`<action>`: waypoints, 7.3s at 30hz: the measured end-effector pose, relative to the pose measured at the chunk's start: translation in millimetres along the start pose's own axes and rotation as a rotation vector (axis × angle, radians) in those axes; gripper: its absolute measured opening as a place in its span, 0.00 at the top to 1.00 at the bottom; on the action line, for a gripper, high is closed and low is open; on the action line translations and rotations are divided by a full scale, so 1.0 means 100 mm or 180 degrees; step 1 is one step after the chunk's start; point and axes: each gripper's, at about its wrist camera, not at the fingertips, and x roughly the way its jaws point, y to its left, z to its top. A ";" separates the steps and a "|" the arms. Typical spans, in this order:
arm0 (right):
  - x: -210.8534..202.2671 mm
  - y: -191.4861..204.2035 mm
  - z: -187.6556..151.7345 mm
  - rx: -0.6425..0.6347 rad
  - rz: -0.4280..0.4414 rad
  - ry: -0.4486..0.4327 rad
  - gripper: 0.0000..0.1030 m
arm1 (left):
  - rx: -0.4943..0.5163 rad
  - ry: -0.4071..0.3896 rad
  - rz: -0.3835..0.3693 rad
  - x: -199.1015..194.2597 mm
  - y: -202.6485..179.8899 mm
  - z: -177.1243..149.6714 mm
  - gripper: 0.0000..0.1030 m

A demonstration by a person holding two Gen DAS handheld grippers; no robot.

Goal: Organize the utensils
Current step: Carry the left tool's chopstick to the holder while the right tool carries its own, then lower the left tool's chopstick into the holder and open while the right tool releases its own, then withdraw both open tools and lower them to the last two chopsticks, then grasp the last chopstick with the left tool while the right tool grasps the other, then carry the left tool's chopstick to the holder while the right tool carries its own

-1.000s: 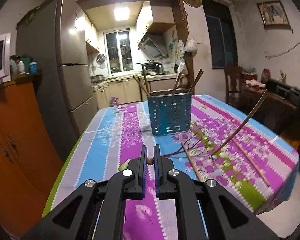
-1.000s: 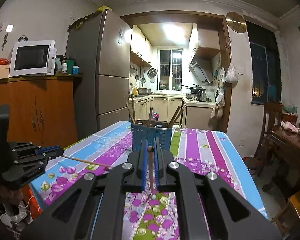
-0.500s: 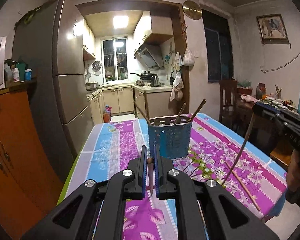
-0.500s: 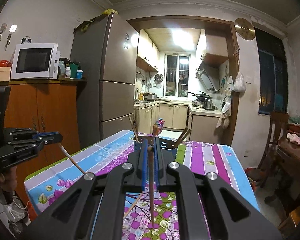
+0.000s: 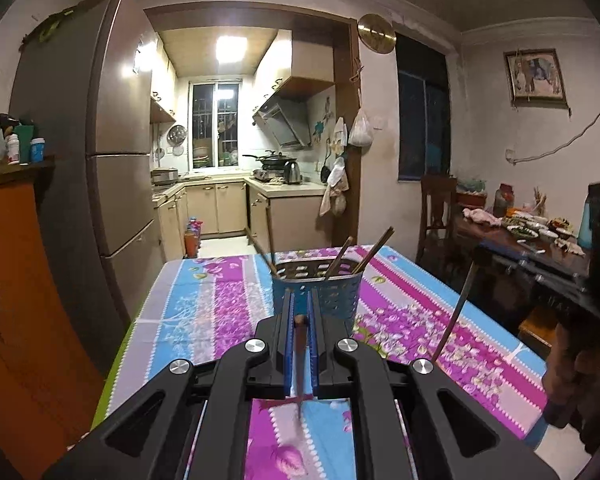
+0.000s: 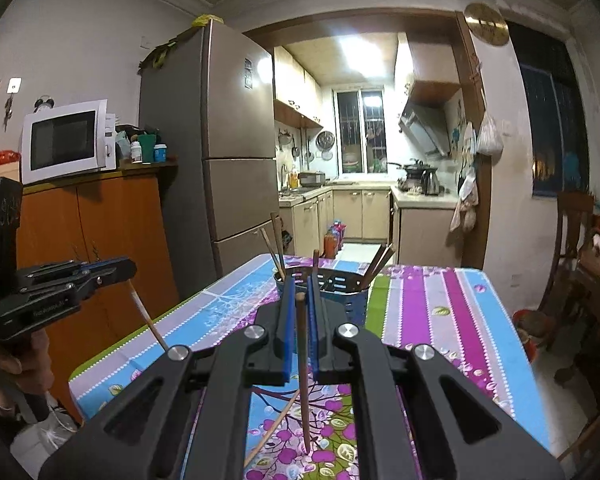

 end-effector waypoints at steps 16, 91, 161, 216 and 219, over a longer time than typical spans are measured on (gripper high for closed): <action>0.23 -0.22 1.31 0.0012 -0.0121 -0.0752 0.95 | 0.0098 -0.0698 0.0001 0.77 -0.06 1.43 0.92; -0.83 -0.36 -1.78 0.0855 -0.1473 0.0899 0.05 | 0.0267 0.1220 0.0567 -0.01 -0.70 -1.72 0.11; -0.56 0.03 -2.28 0.0118 -0.0932 0.0906 0.95 | 0.0205 0.0613 -0.0169 0.25 -0.91 -2.24 0.92; -0.42 0.14 -0.16 -0.0360 -0.0099 -0.0267 0.95 | 0.0338 0.0481 -0.0359 -0.06 -0.11 -0.06 0.93; -0.33 0.08 -0.09 -0.0216 -0.0011 -0.0198 0.95 | 0.0335 0.0434 -0.0367 -0.05 -0.12 0.00 0.93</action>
